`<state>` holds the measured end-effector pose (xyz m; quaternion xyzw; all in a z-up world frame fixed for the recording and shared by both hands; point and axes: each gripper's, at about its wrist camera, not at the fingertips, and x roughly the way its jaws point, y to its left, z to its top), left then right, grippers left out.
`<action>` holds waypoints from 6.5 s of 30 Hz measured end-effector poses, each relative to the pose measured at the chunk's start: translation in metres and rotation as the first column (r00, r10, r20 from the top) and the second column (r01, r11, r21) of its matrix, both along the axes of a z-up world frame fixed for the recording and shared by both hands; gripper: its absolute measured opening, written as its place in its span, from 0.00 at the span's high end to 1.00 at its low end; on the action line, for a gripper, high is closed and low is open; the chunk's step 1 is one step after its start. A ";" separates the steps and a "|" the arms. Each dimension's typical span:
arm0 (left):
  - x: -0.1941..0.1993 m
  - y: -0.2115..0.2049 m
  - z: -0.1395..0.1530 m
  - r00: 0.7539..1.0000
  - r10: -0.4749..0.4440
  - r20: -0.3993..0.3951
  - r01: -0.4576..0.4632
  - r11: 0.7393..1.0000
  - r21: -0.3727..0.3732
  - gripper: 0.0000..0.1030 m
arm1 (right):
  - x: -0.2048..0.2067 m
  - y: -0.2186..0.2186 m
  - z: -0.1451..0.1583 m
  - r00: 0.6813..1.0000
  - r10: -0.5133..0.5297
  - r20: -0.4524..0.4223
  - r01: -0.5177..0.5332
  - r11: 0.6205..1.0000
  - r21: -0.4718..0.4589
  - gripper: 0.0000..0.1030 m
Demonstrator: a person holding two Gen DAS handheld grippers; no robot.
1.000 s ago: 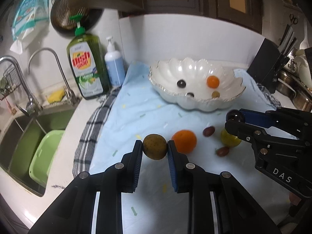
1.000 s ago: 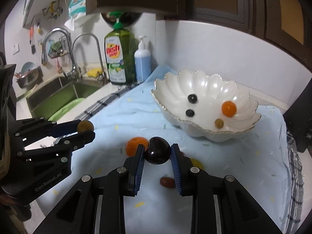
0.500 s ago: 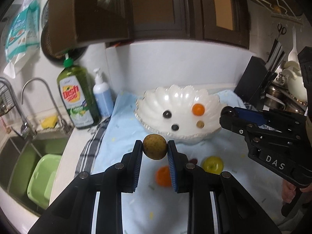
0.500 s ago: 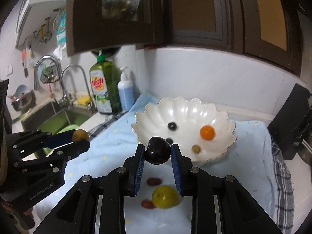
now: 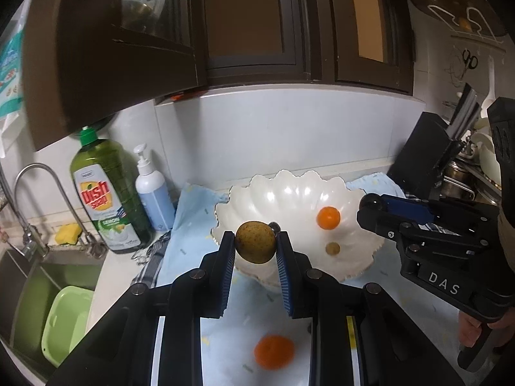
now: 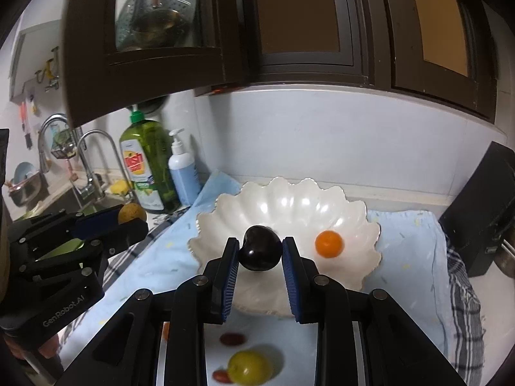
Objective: Organize fruits
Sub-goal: 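Carry the brown fruit and dark plum with both tools over the white bowl, then open the left tool dropping the brown fruit while the right tool releases the plum, then move both open tools back toward the mandarin and apple on the cloth, then grasp the mandarin with the left tool while the right tool grasps the yellow-green apple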
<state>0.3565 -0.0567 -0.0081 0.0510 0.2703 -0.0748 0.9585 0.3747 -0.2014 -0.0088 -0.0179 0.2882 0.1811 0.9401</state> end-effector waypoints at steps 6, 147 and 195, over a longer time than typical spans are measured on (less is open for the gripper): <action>0.040 -0.004 -0.007 0.999 -0.017 -0.041 0.018 1.000 0.003 0.75 | 0.042 0.001 -0.009 0.998 0.000 -0.063 -0.002 1.000 -0.024 0.72; -0.024 0.001 -0.115 0.953 -0.094 -0.288 0.126 0.988 0.094 0.16 | -0.035 -0.003 -0.105 0.931 -0.005 -0.365 -0.032 0.995 -0.097 0.29; -0.024 -0.011 -0.097 0.950 -0.107 -0.293 0.117 0.993 0.017 0.56 | -0.040 -0.009 -0.096 0.939 0.015 -0.344 -0.025 0.999 -0.026 0.51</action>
